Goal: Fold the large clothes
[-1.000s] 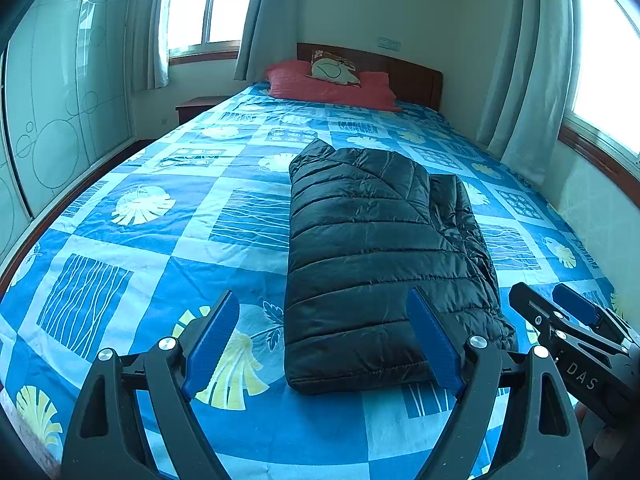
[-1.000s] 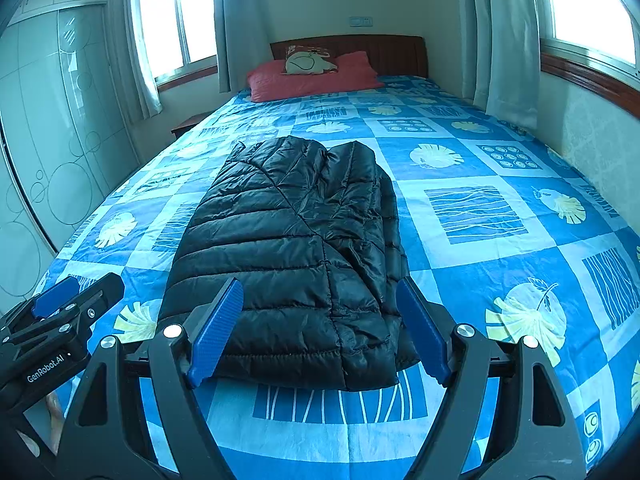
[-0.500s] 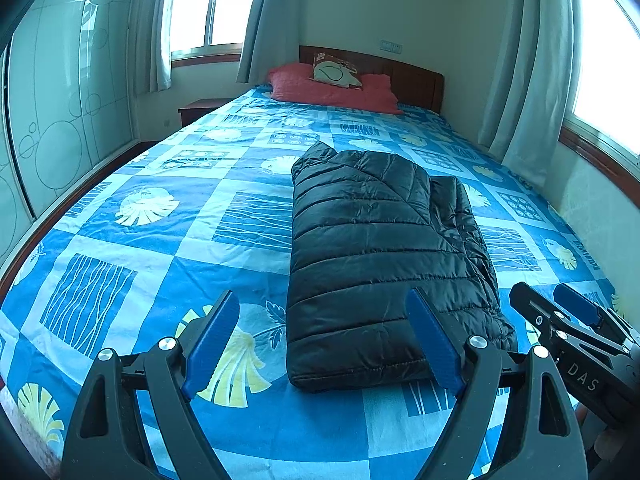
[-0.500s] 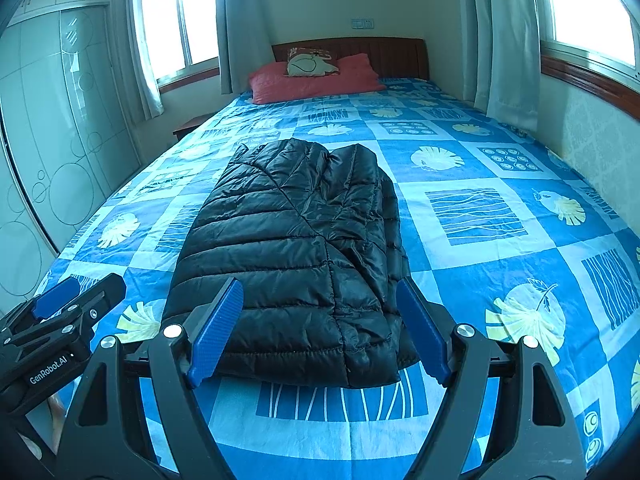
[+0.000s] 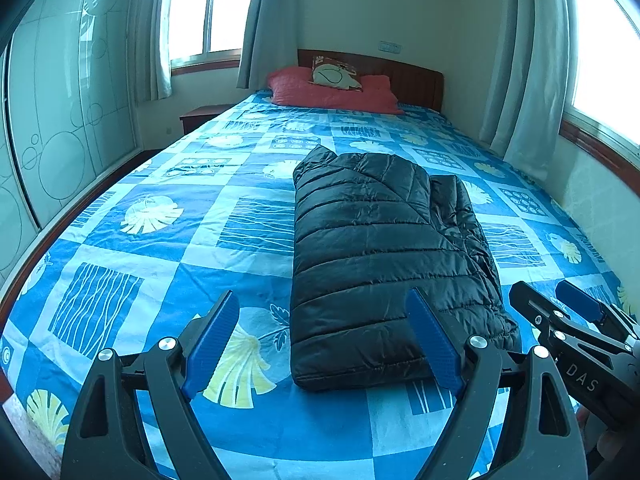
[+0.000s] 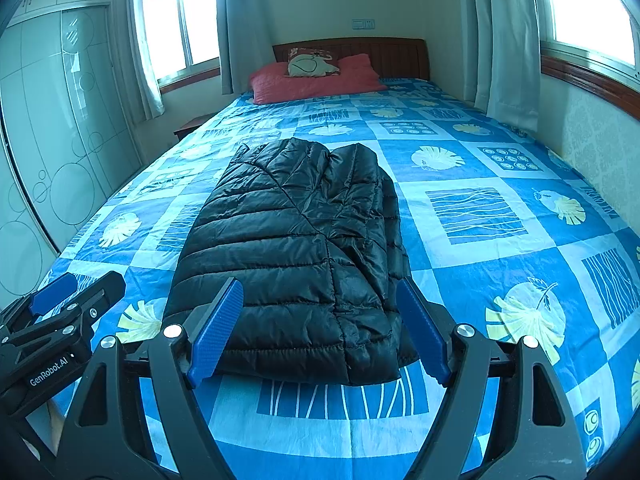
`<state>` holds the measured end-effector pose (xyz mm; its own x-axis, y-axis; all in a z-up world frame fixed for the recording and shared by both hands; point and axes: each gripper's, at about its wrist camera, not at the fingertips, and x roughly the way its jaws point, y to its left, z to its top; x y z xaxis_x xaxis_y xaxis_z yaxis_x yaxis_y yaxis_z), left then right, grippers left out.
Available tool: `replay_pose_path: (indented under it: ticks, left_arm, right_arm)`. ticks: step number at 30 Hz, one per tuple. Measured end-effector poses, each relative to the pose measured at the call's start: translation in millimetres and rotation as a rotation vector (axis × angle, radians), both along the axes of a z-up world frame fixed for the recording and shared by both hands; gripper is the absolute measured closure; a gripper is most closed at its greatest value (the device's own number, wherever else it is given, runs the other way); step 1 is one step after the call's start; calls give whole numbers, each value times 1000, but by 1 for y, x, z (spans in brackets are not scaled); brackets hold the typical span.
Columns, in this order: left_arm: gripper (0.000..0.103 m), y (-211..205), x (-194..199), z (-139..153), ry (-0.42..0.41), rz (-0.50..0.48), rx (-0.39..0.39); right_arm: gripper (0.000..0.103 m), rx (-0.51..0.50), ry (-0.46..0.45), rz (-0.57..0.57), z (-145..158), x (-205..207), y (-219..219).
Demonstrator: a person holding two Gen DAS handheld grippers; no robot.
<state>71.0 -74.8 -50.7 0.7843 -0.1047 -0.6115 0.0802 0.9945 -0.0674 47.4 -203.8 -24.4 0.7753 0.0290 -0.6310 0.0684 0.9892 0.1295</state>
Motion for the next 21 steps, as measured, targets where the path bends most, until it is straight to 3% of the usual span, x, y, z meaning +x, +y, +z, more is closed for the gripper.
replay_pose_path:
  ticks: [13,18,21]
  left_arm:
    - [16,-4,3,-9,37,-13,5]
    - [16,-10,1,-13,5,-16,61]
    - [16,-9,3,-14,-10,-9,50]
  right_arm:
    - [24,3,7,6,-4,-2,4]
    - [24,10,13,7,-8,0,-1]
    - [24,18,18,5,-10,2,-3]
